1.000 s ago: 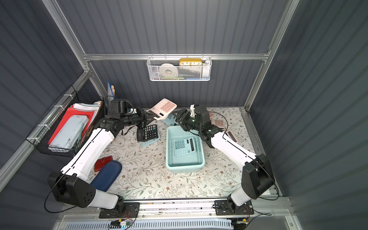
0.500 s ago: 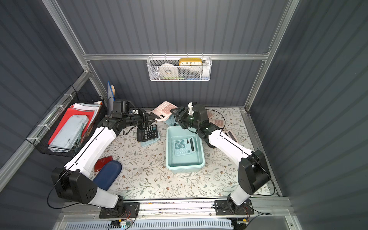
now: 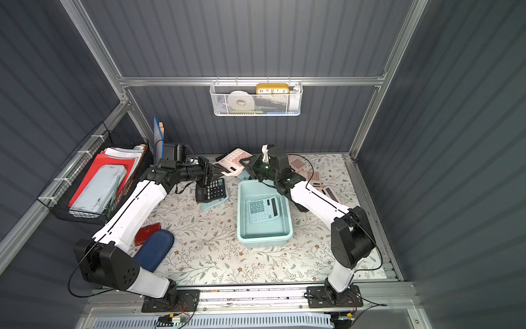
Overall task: Put the calculator in the storage box
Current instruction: Place the calculator in the storage box.
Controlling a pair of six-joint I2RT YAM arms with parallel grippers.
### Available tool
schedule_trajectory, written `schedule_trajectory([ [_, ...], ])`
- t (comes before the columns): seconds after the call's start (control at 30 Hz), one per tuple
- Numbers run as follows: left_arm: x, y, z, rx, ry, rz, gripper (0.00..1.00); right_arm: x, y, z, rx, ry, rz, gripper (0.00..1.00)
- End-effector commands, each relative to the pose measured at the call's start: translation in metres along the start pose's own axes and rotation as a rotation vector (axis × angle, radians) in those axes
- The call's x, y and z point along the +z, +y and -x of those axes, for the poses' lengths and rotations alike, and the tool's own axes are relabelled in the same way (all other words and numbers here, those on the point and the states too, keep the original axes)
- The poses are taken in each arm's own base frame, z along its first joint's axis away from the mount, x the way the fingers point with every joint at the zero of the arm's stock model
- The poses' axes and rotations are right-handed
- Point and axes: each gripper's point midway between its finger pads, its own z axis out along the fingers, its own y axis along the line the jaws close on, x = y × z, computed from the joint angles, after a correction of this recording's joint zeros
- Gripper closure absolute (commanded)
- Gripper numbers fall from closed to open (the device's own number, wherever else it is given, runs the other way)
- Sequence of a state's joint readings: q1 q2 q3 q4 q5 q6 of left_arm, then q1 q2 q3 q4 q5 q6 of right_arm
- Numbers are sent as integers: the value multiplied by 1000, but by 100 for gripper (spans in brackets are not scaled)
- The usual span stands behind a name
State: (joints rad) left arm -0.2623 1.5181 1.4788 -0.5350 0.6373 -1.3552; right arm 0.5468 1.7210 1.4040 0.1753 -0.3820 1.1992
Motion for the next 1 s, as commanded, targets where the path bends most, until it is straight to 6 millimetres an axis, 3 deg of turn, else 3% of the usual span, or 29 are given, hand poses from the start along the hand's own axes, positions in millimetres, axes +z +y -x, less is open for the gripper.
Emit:
schedule_trajectory([
  [0.0, -7, -14, -12, 60, 39, -23, 59, -2, 5, 5, -13, -18, -8, 86],
  [0.13, -8, -11, -16, 66, 55, -5, 24, -2, 6, 2, 1, 3, -8, 98],
  [0.23, -15, -7, -16, 88, 60, 34, 1, -7, 3, 0, -2, 23, -30, 100],
  [0.5, -40, 13, 2, 84, 101, 75, 1, -45, -4, -12, -8, 159, -58, 100],
  [0.77, -23, 2, 8, 185, 258, -28, 1, -72, 10, -35, 77, 386, 63, 100],
  [0.97, -14, -12, 12, 224, 325, -153, 1, -79, 18, -46, 190, 496, 149, 100],
])
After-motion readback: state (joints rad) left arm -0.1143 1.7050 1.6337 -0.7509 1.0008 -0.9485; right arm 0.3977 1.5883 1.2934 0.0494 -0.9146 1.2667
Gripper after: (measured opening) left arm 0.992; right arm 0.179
